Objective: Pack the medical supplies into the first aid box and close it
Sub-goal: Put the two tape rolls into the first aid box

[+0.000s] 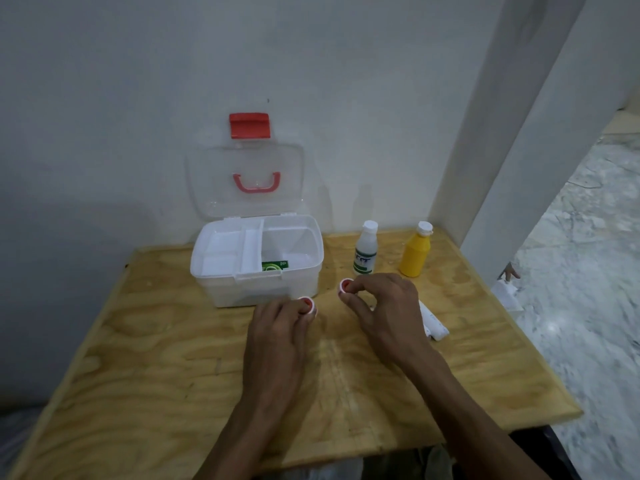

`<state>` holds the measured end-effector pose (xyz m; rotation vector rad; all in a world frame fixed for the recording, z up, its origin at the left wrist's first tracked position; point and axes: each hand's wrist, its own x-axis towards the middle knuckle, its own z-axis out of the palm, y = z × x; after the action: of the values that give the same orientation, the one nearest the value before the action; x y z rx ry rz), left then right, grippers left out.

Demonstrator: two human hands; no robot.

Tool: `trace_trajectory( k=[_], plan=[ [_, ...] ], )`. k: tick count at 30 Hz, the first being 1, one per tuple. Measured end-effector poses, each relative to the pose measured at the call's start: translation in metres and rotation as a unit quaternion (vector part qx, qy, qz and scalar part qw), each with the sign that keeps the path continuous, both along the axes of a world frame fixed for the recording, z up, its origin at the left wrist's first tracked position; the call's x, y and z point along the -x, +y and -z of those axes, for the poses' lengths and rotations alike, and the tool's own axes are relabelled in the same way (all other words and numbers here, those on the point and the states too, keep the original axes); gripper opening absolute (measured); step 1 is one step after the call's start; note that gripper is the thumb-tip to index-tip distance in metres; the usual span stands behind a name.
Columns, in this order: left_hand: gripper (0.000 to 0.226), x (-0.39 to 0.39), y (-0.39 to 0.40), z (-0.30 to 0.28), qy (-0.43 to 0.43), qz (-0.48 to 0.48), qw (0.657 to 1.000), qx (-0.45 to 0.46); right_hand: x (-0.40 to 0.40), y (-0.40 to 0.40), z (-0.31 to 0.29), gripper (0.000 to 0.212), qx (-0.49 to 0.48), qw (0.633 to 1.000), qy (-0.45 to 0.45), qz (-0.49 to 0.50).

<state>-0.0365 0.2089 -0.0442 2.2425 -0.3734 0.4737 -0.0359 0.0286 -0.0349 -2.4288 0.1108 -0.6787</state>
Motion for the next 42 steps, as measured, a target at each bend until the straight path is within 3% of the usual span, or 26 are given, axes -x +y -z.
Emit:
trace_trajectory(
  k=[4, 9, 17, 24, 42],
  plan=[
    [0.007, -0.004, 0.026, -0.027, -0.059, -0.025, 0.998, 0.010, -0.005, 0.019, -0.027, 0.009, -0.033, 0.995, -0.074, -0.055],
    [0.009, -0.034, 0.070, -0.057, -0.067, -0.078, 0.995, 0.007, -0.035, 0.046, -0.055, 0.008, -0.054, 0.991, -0.080, -0.094],
    [0.011, -0.103, 0.109, -0.076, -0.028, -0.108, 0.993, -0.023, -0.117, 0.093, -0.065, 0.019, -0.022, 0.988, 0.030, -0.147],
    [0.020, -0.144, 0.106, -0.073, 0.039, -0.084, 0.994, -0.063, -0.165, 0.119, -0.064, 0.020, 0.023, 0.986, 0.057, -0.153],
    [0.022, -0.168, 0.111, -0.057, 0.094, -0.111, 0.983, -0.109, -0.185, 0.134, -0.050, 0.026, 0.117, 0.977, 0.091, -0.154]
  ],
)
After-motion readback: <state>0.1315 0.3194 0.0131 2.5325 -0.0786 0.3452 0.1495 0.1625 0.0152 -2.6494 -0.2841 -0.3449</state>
